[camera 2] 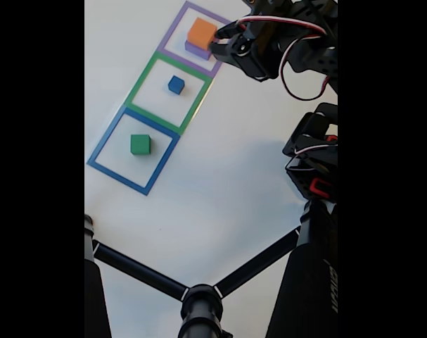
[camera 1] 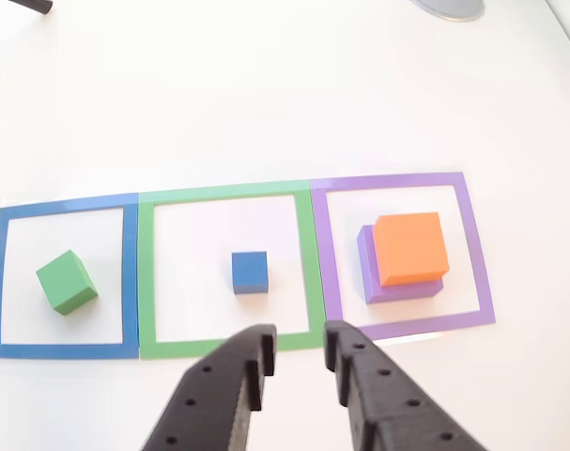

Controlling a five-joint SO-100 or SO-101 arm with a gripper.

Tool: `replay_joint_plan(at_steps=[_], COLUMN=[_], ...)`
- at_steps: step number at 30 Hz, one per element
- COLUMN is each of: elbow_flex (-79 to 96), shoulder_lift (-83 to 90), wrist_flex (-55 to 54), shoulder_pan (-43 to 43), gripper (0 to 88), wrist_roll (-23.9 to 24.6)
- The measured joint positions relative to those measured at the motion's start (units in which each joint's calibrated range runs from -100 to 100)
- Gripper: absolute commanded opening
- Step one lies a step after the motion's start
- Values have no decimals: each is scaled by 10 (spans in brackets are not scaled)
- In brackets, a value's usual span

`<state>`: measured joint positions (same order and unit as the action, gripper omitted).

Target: Tower of hanoi

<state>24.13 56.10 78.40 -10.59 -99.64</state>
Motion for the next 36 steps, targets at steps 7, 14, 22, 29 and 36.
replay_joint_plan(at_steps=[7,14,22,29,36], elbow_flex=[-25,161,444,537,546], shoulder_lift=[1,14,-6,-89,-277], wrist_flex=[29,-122,-488,-692,-916], shoulder_pan=[-6,-26,-35,-33,-26], gripper=[171,273,337,354,361], wrist_roll=[-4,-4,-4,0,-2])
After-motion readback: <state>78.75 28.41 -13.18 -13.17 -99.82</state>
